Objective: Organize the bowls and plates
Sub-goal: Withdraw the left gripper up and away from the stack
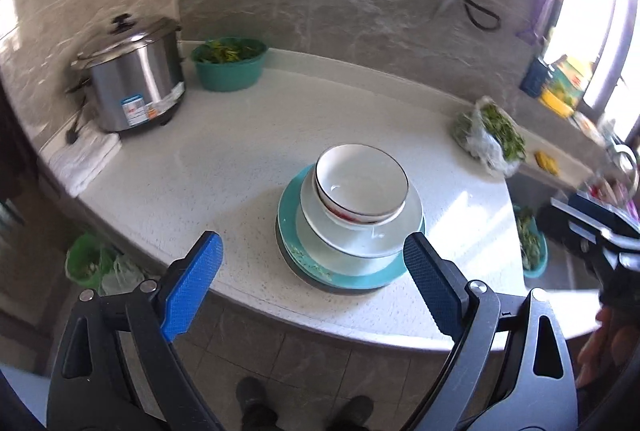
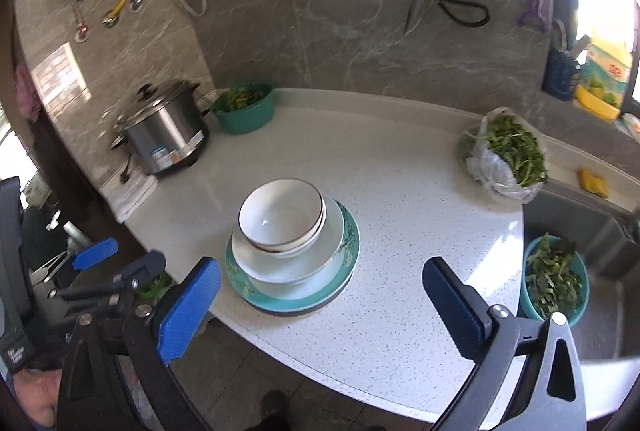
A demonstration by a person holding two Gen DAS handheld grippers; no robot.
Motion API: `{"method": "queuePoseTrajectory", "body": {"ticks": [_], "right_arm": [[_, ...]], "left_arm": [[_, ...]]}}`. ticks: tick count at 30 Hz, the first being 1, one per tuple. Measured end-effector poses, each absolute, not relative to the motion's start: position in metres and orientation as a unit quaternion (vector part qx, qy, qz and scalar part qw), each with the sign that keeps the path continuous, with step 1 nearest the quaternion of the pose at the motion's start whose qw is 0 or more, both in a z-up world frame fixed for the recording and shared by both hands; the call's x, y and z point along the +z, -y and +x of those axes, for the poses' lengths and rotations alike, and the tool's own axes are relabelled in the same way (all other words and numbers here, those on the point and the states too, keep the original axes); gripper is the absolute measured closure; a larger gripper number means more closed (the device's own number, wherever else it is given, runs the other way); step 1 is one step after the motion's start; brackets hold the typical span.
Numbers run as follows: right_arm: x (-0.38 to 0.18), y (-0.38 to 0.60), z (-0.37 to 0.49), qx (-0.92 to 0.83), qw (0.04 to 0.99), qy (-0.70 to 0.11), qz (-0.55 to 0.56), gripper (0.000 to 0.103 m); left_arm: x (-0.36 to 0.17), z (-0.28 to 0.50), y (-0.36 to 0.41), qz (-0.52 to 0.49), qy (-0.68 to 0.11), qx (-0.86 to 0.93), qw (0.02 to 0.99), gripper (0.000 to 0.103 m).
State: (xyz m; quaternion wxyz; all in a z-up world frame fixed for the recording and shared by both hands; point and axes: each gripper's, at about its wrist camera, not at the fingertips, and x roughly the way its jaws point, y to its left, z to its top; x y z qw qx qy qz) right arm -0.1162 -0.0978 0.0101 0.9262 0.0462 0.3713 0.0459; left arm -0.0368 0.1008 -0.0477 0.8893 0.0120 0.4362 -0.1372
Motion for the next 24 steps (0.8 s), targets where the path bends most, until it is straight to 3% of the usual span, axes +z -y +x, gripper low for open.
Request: {"method": "queuePoseTrajectory", "body": {"ticks": [8, 10, 11, 24], "right_arm": [[0.023, 0.051, -0.128, -0.033, 0.933, -0.35, 0.073, 0.0], [0.022, 0.046, -0.131, -0.043, 0.932, -0.352, 0.079, 0.0], [0.021, 0.044, -0.132, -0.049, 0.931, -0.353, 0.081, 0.0], [0.031, 0.057, -0.13, -0.073, 0.932, -0.348, 0.075, 0.0]], "left_arm": [[-0.043, -0.013, -0.137, 0.068, -0.434, -0.193, 0.877, 0.011], [-0.039, -0.01, -0.139, 0.083, -0.426, -0.212, 0.876, 0.006], [-0.038, -0.007, -0.141, 0.08, -0.428, -0.23, 0.87, 0.0], [-0.026, 0.0, -0.132, 0.044, -0.413, -0.251, 0.874, 0.0]]}}
